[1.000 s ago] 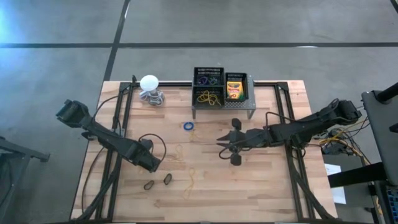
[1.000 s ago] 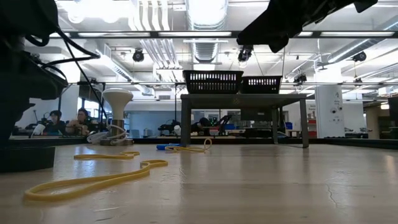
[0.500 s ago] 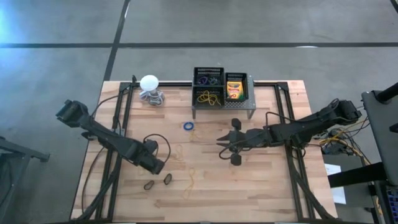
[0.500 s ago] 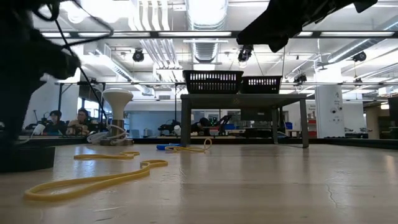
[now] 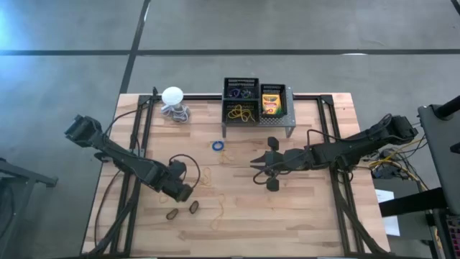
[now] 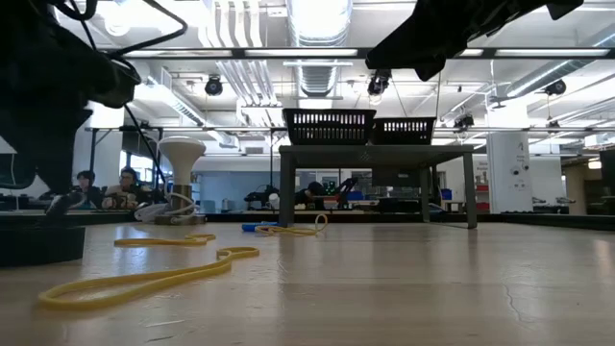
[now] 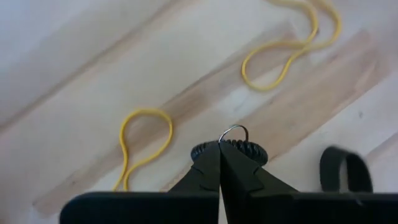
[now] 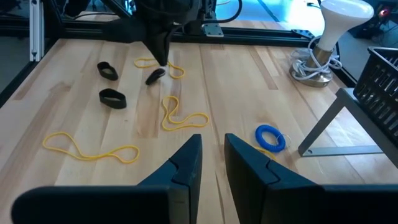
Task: Pick & Place Office Desk Supplies
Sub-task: Put the black spring keychain into the top left black bin
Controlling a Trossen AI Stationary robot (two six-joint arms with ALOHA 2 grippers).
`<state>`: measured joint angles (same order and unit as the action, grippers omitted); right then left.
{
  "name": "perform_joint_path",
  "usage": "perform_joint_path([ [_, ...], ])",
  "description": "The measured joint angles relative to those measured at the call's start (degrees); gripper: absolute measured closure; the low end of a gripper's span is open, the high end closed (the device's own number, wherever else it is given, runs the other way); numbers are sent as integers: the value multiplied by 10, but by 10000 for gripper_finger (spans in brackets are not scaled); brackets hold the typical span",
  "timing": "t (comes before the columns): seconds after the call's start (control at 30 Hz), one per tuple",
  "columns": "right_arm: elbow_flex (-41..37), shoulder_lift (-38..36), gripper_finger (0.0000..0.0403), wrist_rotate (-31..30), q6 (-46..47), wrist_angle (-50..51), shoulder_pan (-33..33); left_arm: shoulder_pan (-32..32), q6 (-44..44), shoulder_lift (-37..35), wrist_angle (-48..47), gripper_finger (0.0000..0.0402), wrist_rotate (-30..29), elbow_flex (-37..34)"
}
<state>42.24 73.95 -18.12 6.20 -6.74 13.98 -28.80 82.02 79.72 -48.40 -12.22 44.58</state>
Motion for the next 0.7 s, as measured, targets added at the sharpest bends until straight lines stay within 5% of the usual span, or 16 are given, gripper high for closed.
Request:
perform_joint_path([
  [0.7, 0, 0, 339, 0, -2, 0, 0, 51, -82, 0, 101, 401, -231, -26],
])
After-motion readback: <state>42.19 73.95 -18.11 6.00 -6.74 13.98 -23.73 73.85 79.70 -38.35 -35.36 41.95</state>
